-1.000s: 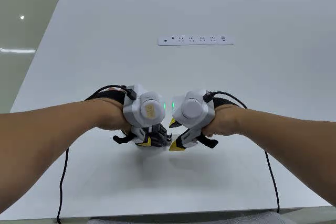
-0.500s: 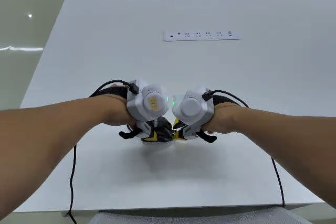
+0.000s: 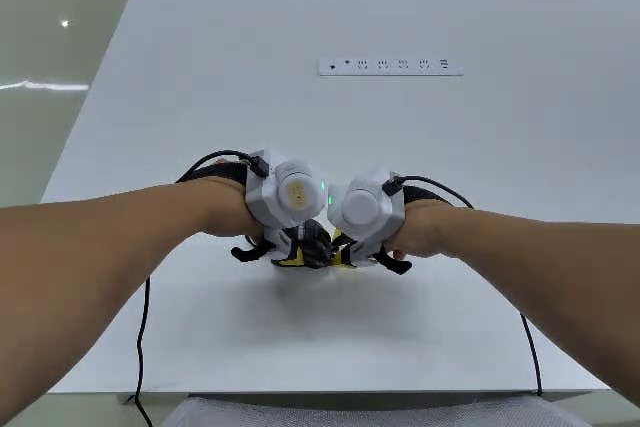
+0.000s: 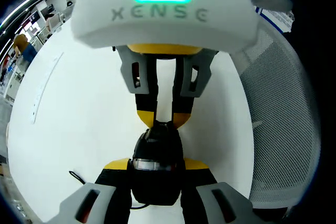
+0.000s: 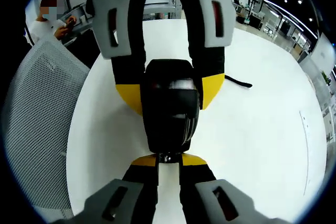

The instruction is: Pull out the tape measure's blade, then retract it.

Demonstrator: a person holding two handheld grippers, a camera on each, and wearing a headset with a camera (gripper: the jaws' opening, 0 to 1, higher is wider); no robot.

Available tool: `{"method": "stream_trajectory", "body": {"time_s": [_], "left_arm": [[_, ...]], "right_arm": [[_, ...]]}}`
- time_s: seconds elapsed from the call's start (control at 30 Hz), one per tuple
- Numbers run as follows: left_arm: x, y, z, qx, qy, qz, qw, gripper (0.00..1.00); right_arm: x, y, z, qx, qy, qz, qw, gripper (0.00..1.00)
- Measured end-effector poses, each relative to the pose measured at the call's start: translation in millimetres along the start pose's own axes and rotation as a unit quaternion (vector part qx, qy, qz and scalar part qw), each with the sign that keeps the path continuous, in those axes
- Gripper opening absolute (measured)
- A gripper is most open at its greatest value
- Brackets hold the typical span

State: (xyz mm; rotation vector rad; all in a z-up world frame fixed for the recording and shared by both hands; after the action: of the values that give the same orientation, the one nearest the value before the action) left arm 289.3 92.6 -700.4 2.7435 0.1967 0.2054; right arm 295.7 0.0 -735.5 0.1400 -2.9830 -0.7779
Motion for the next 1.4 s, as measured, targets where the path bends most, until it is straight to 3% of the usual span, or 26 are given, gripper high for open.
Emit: {"method": "stream_trajectory", "body": {"time_s": [0.1, 0.37, 1.4], "left_arm": [[-1.3, 0.3, 0.0, 0.000, 0.000, -0.001, 1.0000, 0.33], [-0.4, -0.9, 0.5, -0.004, -0.002, -0.008, 1.0000, 0.33], [0.6, 0.3, 2.5, -0.007, -0.002, -0.013, 0.9999, 0.33]], "right_arm": [[2.5, 1.4, 1.1, 0.016, -0.002, -0.016, 0.9997, 0.13], [1.9, -1.8, -0.2, 0.015, 0.000, 0.009, 0.9998, 0.12], [0.5, -14.2, -9.0, 0.032, 0.009, 0.001, 0.9994, 0.11]]}}
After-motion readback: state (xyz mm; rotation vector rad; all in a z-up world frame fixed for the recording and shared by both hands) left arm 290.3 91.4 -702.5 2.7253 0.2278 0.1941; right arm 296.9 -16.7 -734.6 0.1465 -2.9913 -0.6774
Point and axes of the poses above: the centre of the closed fingertips' face, and the gripper's own axes: z roughly forward along the fingers, x roughly to its left, y roughly out of its top, the point moved 8 cm from there along -z, roughly backward along the fingers, and after that the axes turned 3 degrees about y, right-handed, at the moved point
